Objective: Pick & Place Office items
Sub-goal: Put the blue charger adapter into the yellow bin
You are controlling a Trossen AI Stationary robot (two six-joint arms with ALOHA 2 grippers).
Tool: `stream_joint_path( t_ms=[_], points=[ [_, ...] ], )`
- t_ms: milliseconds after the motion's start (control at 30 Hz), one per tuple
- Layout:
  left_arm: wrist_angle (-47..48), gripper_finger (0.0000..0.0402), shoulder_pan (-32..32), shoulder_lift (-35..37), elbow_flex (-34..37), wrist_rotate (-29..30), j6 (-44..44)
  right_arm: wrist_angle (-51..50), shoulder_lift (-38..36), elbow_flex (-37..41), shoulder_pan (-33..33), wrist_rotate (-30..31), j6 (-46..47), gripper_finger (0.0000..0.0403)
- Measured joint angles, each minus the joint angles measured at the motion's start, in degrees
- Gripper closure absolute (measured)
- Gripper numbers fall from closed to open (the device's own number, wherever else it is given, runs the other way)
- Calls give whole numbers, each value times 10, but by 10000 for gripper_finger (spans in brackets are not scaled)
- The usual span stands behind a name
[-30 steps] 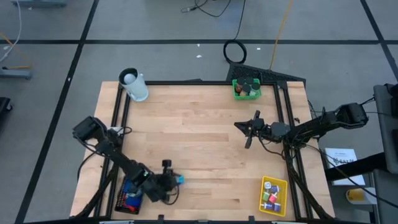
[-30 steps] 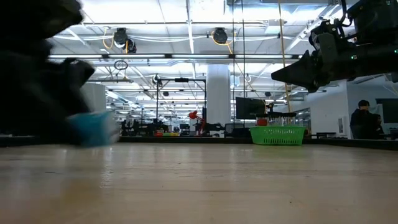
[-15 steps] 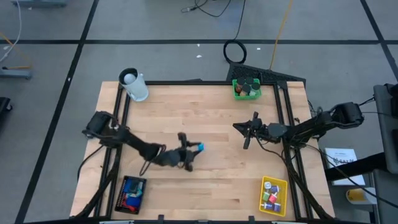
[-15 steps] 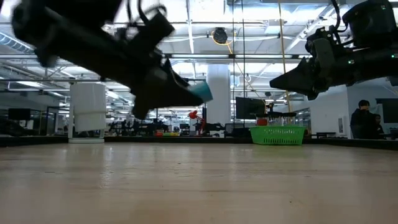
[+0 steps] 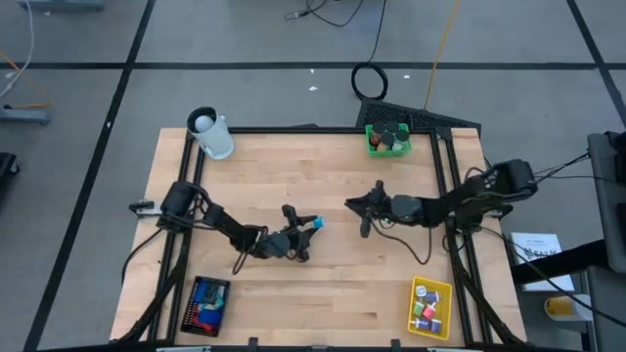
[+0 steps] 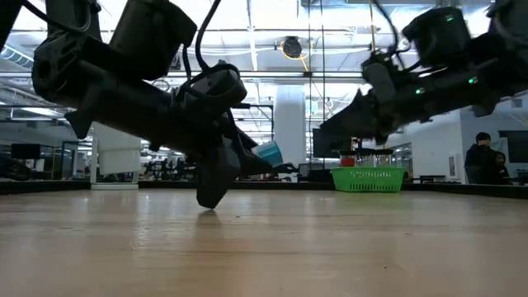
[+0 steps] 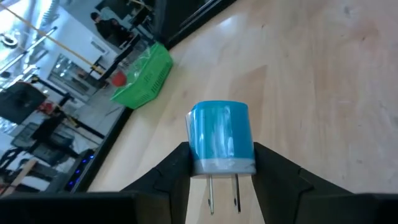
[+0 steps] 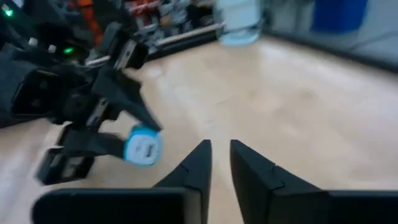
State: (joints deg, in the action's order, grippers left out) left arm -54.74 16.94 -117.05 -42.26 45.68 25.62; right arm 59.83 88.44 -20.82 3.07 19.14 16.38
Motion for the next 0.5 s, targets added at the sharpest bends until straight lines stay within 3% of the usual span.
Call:
stream_joint_path(
  t_ms=[200,333,500],
  points=[
    [-13,258,6,0,-1,14,15,0,99,-72,-20,-113,89,292],
    [-13,258,6,0,-1,23,13,-1,152,-113,-20,-120,119,241],
    [-9,258,6,0,0,24,13,-1,167,-125,-21,-135,130,180]
  ],
)
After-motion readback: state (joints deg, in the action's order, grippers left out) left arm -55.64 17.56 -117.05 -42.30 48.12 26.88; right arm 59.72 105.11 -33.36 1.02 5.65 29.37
